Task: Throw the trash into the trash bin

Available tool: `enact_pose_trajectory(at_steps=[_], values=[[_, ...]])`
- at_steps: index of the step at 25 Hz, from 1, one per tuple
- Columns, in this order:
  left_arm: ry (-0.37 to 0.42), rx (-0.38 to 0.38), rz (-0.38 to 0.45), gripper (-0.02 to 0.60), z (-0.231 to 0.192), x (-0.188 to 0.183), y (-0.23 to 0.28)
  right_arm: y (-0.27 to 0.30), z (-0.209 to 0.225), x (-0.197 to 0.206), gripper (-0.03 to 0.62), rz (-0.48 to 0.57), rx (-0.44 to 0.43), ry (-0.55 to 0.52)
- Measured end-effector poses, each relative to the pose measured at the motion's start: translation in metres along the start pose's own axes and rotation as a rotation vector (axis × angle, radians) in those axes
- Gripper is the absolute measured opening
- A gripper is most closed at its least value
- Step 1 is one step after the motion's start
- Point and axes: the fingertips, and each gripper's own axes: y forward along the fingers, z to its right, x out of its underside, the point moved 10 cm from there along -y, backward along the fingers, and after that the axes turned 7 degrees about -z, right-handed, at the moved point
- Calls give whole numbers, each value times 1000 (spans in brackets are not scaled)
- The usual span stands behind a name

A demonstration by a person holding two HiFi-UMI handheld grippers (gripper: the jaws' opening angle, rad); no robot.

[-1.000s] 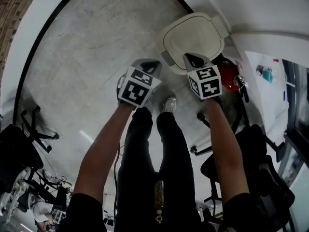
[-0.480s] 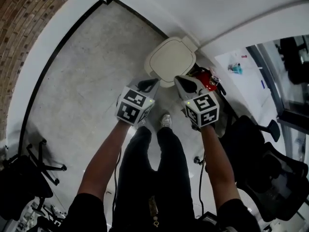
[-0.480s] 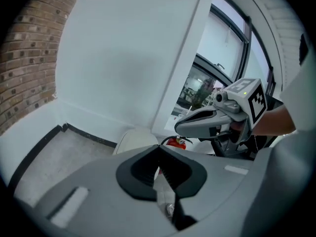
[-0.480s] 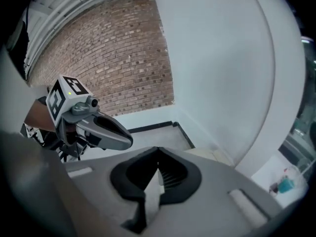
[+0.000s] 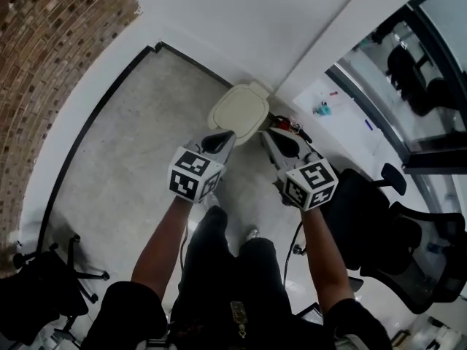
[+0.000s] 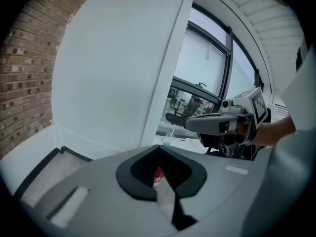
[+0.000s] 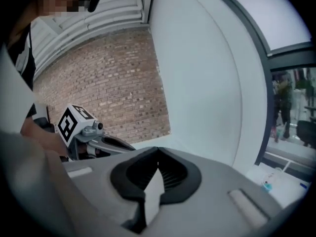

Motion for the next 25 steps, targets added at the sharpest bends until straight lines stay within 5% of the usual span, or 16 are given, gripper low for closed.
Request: enact_pose_trajectory(at_steps=[5, 17, 25], values=[[31, -39, 89, 6, 61, -32, -42, -66, -19, -22, 3, 123, -33, 23], [109, -73, 203, 6, 218, -52, -135, -200, -95, -46, 3, 222, -118, -103], [166, -108, 268, 6, 271, -63, -179, -262, -125, -72, 3, 314, -142, -171]])
